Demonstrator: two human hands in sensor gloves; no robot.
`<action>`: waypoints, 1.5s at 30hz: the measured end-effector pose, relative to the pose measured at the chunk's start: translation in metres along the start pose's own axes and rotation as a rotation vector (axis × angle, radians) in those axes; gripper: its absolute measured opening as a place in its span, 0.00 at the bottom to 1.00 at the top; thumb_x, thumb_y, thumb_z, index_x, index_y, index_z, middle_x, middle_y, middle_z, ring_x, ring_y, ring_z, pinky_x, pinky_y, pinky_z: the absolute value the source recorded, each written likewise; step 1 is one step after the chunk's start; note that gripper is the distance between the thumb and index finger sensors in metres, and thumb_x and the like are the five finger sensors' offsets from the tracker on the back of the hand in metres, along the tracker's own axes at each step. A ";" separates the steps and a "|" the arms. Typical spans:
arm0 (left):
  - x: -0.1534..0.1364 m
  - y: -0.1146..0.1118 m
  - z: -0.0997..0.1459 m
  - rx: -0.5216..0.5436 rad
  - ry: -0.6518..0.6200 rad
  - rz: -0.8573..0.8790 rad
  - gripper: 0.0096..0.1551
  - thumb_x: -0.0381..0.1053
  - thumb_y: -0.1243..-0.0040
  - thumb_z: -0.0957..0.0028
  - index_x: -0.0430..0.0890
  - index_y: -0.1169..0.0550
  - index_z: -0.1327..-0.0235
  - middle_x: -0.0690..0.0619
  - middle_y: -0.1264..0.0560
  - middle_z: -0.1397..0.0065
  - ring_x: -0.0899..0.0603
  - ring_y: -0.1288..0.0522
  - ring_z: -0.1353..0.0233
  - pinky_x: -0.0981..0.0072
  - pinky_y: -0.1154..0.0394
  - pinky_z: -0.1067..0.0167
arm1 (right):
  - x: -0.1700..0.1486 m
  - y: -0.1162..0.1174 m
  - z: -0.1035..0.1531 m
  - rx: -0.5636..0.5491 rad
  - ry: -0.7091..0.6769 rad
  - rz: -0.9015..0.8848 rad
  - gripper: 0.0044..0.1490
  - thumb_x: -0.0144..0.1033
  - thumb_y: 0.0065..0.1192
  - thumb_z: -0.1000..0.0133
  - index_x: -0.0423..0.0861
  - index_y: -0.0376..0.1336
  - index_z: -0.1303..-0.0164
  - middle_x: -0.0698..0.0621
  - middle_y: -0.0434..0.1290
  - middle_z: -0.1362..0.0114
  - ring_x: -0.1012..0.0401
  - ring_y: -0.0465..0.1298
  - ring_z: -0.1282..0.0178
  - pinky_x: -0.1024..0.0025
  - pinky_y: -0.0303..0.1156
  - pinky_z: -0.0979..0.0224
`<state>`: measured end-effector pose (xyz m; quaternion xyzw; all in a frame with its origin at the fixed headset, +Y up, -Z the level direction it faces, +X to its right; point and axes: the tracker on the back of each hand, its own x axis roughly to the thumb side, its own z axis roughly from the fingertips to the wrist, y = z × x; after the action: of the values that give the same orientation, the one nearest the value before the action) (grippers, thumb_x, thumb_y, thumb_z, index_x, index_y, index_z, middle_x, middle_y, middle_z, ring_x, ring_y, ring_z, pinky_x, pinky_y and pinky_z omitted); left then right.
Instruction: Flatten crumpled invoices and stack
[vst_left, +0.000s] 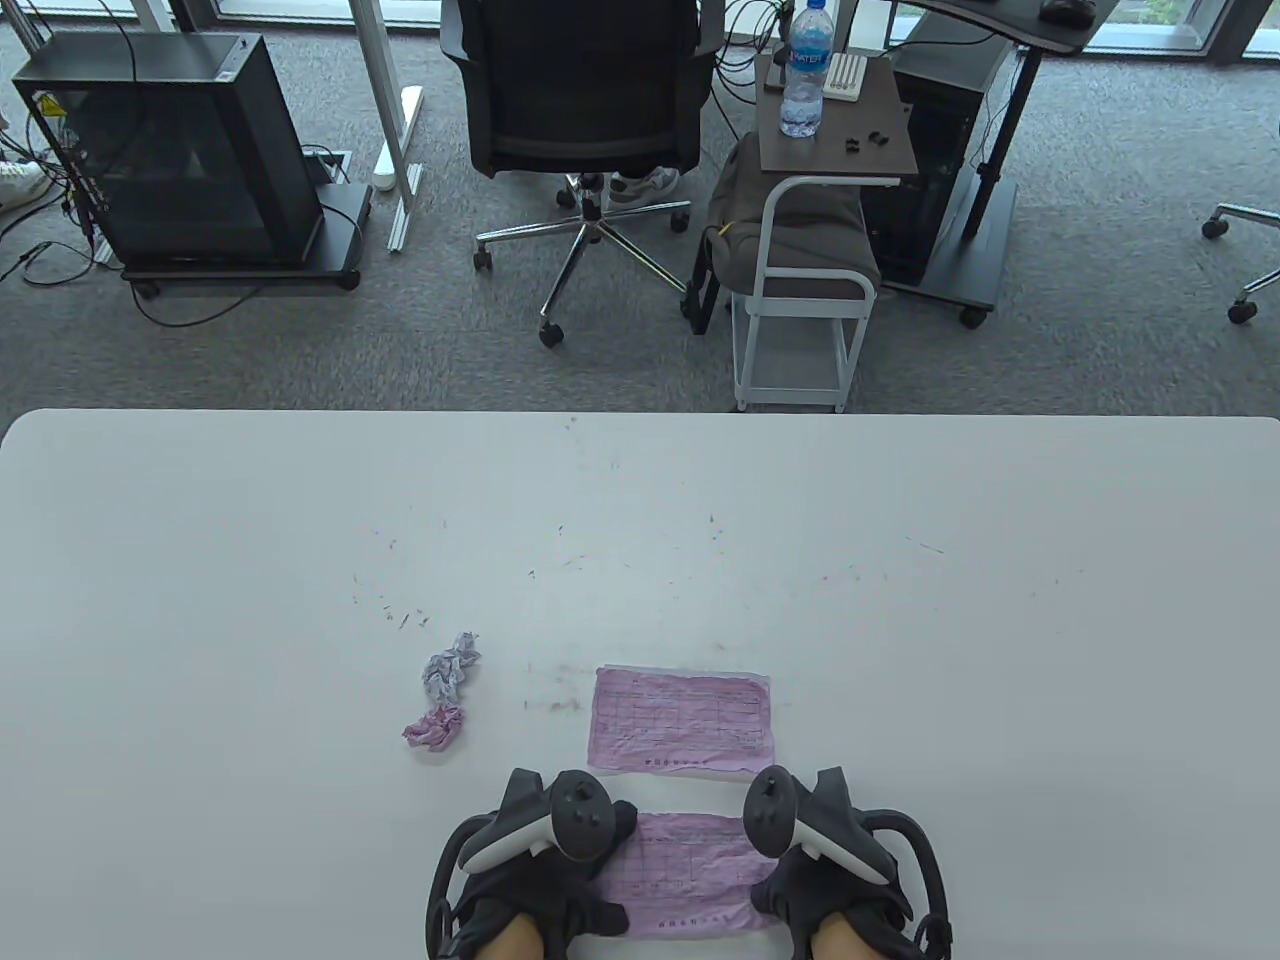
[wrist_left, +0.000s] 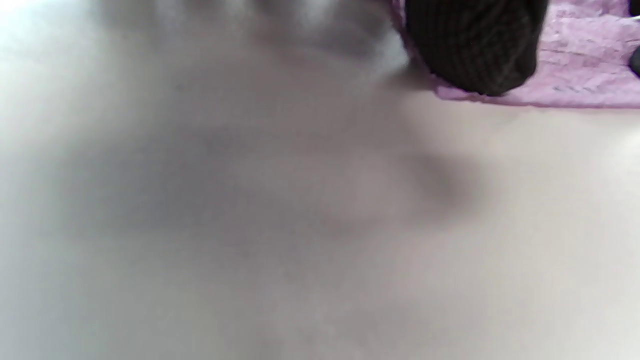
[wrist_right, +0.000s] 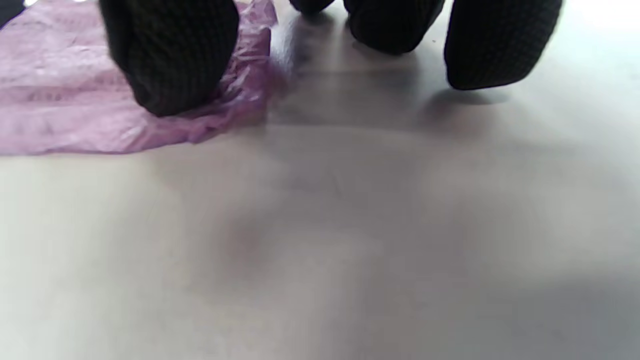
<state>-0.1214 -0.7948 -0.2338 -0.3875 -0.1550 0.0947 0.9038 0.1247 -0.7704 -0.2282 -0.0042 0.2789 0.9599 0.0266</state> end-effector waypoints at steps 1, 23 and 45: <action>0.000 0.000 0.000 0.001 0.001 0.001 0.53 0.61 0.36 0.49 0.62 0.57 0.23 0.46 0.76 0.24 0.22 0.78 0.28 0.24 0.65 0.36 | -0.001 0.000 0.000 0.005 0.004 -0.007 0.57 0.48 0.67 0.45 0.37 0.39 0.20 0.27 0.43 0.20 0.41 0.59 0.30 0.39 0.71 0.38; -0.001 0.000 0.000 0.001 -0.002 0.011 0.53 0.60 0.36 0.49 0.62 0.57 0.23 0.46 0.76 0.24 0.22 0.78 0.28 0.24 0.65 0.37 | 0.040 -0.025 0.030 -0.232 -0.529 0.007 0.40 0.38 0.66 0.41 0.41 0.50 0.23 0.30 0.47 0.19 0.36 0.58 0.28 0.39 0.69 0.35; 0.000 0.000 0.000 0.003 0.003 0.012 0.53 0.60 0.36 0.49 0.62 0.56 0.23 0.46 0.76 0.24 0.23 0.78 0.28 0.24 0.65 0.37 | 0.033 0.003 0.007 0.239 -0.387 -0.035 0.21 0.54 0.61 0.38 0.50 0.72 0.48 0.48 0.76 0.40 0.49 0.77 0.46 0.36 0.72 0.43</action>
<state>-0.1215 -0.7948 -0.2337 -0.3874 -0.1514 0.0997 0.9039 0.0918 -0.7674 -0.2221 0.1781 0.3803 0.9024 0.0966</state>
